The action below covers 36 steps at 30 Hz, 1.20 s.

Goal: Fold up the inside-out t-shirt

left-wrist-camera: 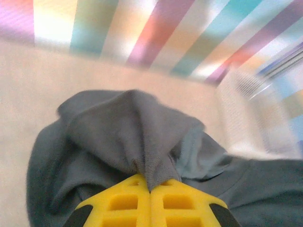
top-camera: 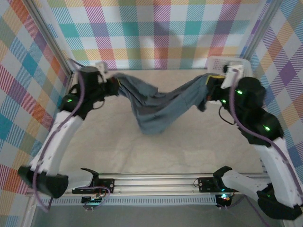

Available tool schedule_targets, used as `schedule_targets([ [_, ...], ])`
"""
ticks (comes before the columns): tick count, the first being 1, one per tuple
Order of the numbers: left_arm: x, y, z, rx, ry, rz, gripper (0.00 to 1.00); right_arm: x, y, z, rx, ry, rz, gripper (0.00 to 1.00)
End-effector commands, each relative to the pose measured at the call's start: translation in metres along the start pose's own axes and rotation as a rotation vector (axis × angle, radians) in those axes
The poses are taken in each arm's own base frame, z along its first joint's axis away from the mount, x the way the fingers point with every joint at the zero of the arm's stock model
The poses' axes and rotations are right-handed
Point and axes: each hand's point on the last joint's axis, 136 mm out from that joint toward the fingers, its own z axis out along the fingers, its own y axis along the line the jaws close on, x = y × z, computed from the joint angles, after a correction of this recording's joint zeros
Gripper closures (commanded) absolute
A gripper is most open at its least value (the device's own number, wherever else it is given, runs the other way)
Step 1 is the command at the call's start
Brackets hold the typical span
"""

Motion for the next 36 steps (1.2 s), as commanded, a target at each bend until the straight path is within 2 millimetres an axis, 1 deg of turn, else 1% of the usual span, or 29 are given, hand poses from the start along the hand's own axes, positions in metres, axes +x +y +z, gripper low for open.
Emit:
schedule_targets([
  [1,-0.043,-0.005,-0.065,-0.054,-0.155,0.111,1.0,-0.05,0.004,-0.032,-0.038,-0.179,0.003,1.0],
  [3,-0.078,-0.017,-0.099,-0.04,-0.3,0.12,1.0,-0.063,0.011,-0.046,-0.088,-0.218,0.009,1.0],
  [5,-0.102,-0.023,-0.117,-0.046,-0.396,0.133,1.0,-0.072,0.012,-0.052,-0.1,-0.24,0.031,1.0],
  [7,-0.12,-0.02,-0.116,-0.096,-0.438,0.151,1.0,-0.077,0.008,-0.053,-0.075,-0.248,0.072,1.0],
  [8,-0.128,-0.019,-0.107,-0.126,-0.443,0.166,1.0,-0.078,0.004,-0.051,-0.048,-0.243,0.099,1.0],
  [10,-0.14,-0.018,-0.079,-0.153,-0.434,0.188,1.0,-0.075,-0.007,-0.041,0.025,-0.219,0.127,1.0],
  [11,-0.144,-0.016,-0.053,-0.162,-0.417,0.196,1.0,-0.069,-0.014,-0.033,0.081,-0.188,0.139,1.0],
  [13,-0.148,-0.005,0.003,-0.173,-0.374,0.192,1.0,-0.056,-0.027,-0.015,0.185,-0.119,0.138,1.0],
  [15,-0.145,0.014,0.076,-0.181,-0.29,0.169,1.0,-0.036,-0.042,0.004,0.305,-0.036,0.115,1.0],
  [16,-0.141,0.023,0.106,-0.186,-0.252,0.158,1.0,-0.028,-0.05,0.011,0.353,-0.006,0.108,1.0],
  [17,-0.136,0.031,0.14,-0.187,-0.213,0.153,1.0,-0.016,-0.062,0.02,0.409,0.036,0.121,1.0],
  [18,-0.131,0.038,0.167,-0.19,-0.184,0.153,1.0,-0.004,-0.074,0.027,0.45,0.074,0.156,1.0],
  [20,-0.122,0.043,0.219,-0.163,-0.141,0.157,1.0,0.035,-0.107,0.049,0.506,0.195,0.285,1.0],
  [21,-0.119,0.045,0.234,-0.15,-0.133,0.143,1.0,0.051,-0.118,0.058,0.519,0.245,0.338,1.0],
  [22,-0.121,0.041,0.242,-0.118,-0.139,0.127,0.95,0.069,-0.129,0.065,0.543,0.298,0.387,1.0],
  [23,-0.118,0.041,0.253,-0.085,-0.134,0.108,0.8,0.089,-0.141,0.071,0.579,0.357,0.434,1.0],
  [24,-0.116,0.041,0.257,-0.068,-0.129,0.09,0.62,0.107,-0.15,0.074,0.608,0.411,0.465,1.0],
  [25,-0.114,0.038,0.256,-0.044,-0.116,0.073,0.42,0.127,-0.16,0.077,0.641,0.468,0.507,1.0],
  [26,-0.109,0.034,0.254,-0.021,-0.088,0.064,0.33,0.147,-0.169,0.076,0.668,0.523,0.558,1.0],
  [27,-0.101,0.031,0.248,-0.006,-0.041,0.059,0.29,0.165,-0.174,0.075,0.681,0.568,0.604,1.0],
  [28,-0.09,0.028,0.242,0.008,0.014,0.051,0.28,0.175,-0.174,0.073,0.673,0.593,0.63,1.0],
  [29,-0.08,0.021,0.229,0.02,0.073,0.044,0.27,0.186,-0.173,0.072,0.653,0.607,0.642,1.0],
  [30,-0.06,0.017,0.22,0.011,0.153,0.039,0.28,0.193,-0.169,0.072,0.619,0.605,0.647,1.0],
  [31,-0.044,0.01,0.208,0.01,0.205,0.051,0.28,0.196,-0.164,0.073,0.573,0.593,0.649,1.0],
  [33,0.001,-0.001,0.182,0.016,0.271,0.07,0.28,0.201,-0.149,0.074,0.46,0.571,0.652,1.0],
  [34,0.019,-0.001,0.169,0.019,0.265,0.052,0.28,0.203,-0.144,0.074,0.425,0.57,0.659,1.0],
  [35,0.038,0.005,0.156,0.01,0.255,0.006,0.28,0.205,-0.138,0.073,0.396,0.578,0.665,1.0],
  [36,0.064,0.015,0.141,-0.004,0.267,-0.054,0.29,0.207,-0.134,0.072,0.377,0.597,0.668,1.0],
])
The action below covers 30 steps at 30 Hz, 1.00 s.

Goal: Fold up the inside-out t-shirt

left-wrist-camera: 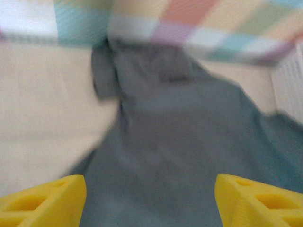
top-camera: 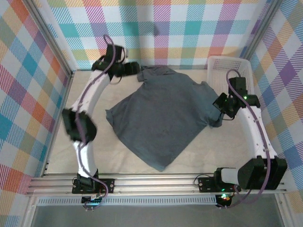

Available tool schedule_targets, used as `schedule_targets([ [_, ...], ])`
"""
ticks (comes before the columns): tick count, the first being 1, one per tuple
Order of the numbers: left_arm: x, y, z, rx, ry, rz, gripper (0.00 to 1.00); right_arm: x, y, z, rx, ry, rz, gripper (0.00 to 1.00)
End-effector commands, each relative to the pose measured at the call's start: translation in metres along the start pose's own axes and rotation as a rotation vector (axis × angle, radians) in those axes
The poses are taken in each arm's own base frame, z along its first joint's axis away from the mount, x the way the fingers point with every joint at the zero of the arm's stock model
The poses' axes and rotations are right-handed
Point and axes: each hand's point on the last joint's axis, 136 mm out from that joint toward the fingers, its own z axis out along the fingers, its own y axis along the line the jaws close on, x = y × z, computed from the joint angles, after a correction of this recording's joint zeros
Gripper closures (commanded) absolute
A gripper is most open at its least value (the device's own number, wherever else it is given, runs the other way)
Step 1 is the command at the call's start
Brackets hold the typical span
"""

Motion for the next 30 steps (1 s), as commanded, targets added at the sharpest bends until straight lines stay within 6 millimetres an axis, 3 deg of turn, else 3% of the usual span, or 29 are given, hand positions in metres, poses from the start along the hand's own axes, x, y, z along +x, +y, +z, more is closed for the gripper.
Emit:
schedule_targets([
  [1,0.056,-0.015,-0.047,0.091,-0.05,-0.112,0.29,-0.002,0.038,-0.022,-0.208,-0.009,-0.029,1.0],
  [5,0.169,0.02,-0.045,-0.01,0.077,-0.23,0.3,0.009,0.05,-0.02,-0.253,0.086,-0.069,1.0],
  [7,0.211,0.028,-0.04,-0.033,0.144,-0.258,0.3,0.014,0.06,-0.019,-0.311,0.115,-0.082,1.0],
  [9,0.241,0.032,-0.03,-0.035,0.209,-0.281,0.31,0.018,0.068,-0.015,-0.365,0.147,-0.085,1.0],
  [12,0.261,0.024,-0.01,0.001,0.272,-0.288,0.41,0.024,0.07,-0.007,-0.376,0.187,-0.067,1.0],
  [14,0.268,0.03,0.006,-0.034,0.299,-0.282,0.54,0.027,0.069,-0.004,-0.375,0.207,-0.06,1.0],
  [16,0.275,0.045,0.027,-0.114,0.324,-0.253,0.73,0.029,0.068,-0.004,-0.369,0.215,-0.056,1.0],
  [18,0.265,0.06,0.047,-0.188,0.308,-0.247,0.86,0.029,0.065,-0.006,-0.361,0.205,-0.055,1.0],
  [26,0.234,0.141,0.126,-0.394,0.387,-0.33,0.99,0.026,0.055,-0.025,-0.33,0.13,-0.047,1.0],
  [28,0.216,0.15,0.141,-0.374,0.379,-0.356,1.0,0.03,0.053,-0.028,-0.332,0.139,-0.04,1.0],
  [30,0.182,0.158,0.15,-0.35,0.33,-0.379,0.99,0.038,0.052,-0.032,-0.351,0.161,-0.02,1.0],
])
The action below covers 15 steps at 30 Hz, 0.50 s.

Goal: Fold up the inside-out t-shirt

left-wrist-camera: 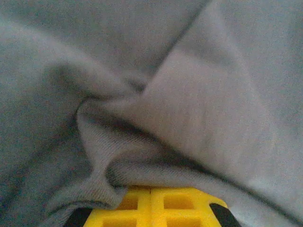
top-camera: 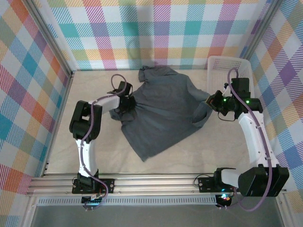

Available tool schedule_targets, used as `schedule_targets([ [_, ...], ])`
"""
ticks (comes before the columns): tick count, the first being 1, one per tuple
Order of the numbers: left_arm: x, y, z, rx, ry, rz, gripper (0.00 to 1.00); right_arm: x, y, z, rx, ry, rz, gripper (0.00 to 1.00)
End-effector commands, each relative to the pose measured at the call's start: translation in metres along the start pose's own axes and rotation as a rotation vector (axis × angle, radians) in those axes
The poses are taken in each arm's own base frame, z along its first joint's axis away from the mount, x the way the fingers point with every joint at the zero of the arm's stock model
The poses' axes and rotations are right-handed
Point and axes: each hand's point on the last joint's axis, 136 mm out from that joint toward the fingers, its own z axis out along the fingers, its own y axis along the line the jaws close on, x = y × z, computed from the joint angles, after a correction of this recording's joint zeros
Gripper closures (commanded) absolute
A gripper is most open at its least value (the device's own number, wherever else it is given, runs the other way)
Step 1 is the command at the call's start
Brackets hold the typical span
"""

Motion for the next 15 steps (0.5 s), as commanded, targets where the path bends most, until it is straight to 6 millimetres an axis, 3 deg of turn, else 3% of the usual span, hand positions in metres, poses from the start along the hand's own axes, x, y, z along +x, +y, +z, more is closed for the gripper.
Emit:
schedule_targets([
  [1,-0.023,0.035,0.015,-0.091,0.046,-0.021,0.98,0.02,-0.003,-0.004,-0.022,0.046,0.053,1.0],
  [5,-0.096,0.009,-0.015,-0.003,-0.055,0.001,0.81,0.048,0.02,0.0,-0.193,0.142,0.158,1.0],
  [8,-0.112,-0.014,-0.057,0.117,-0.114,0.027,0.59,0.06,0.035,0.001,-0.272,0.155,0.176,1.0],
  [11,-0.095,-0.023,-0.108,0.23,-0.175,0.026,0.48,0.059,0.032,0.003,-0.277,0.12,0.182,1.0],
  [15,-0.024,0.011,-0.156,0.238,-0.157,-0.046,0.47,0.069,-0.013,0.017,-0.113,0.082,0.275,1.0],
])
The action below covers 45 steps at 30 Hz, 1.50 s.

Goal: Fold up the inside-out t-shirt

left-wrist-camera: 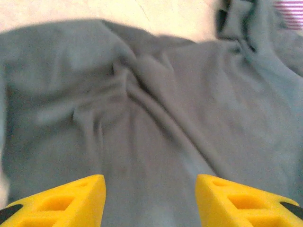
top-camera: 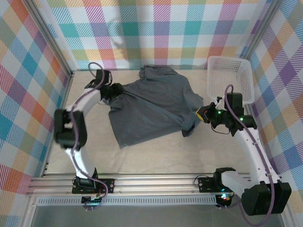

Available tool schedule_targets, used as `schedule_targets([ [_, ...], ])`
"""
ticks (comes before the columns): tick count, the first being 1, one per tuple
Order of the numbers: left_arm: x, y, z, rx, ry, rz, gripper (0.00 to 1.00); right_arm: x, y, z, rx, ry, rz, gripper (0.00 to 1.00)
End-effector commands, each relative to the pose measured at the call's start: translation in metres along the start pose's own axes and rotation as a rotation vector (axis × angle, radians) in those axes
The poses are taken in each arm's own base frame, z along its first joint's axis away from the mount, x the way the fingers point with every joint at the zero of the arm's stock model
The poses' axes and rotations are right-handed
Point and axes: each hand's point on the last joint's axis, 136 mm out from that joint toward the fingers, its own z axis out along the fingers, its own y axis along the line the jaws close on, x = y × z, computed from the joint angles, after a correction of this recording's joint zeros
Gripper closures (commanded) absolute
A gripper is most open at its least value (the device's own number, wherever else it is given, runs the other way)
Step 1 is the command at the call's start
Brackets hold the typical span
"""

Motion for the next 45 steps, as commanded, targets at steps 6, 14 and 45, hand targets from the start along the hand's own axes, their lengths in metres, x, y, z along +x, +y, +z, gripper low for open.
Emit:
schedule_targets([
  [6,0.145,0.042,-0.117,0.042,0.037,-0.128,0.44,0.001,-0.035,0.024,0.043,-0.006,0.125,1.0],
  [14,0.254,0.102,-0.125,-0.079,0.178,-0.284,0.43,-0.001,-0.028,0.043,0.039,0.088,0.119,1.0],
  [45,0.255,0.094,-0.064,-0.075,0.144,-0.458,0.64,0.003,-0.03,0.038,0.052,0.088,0.102,1.0],
])
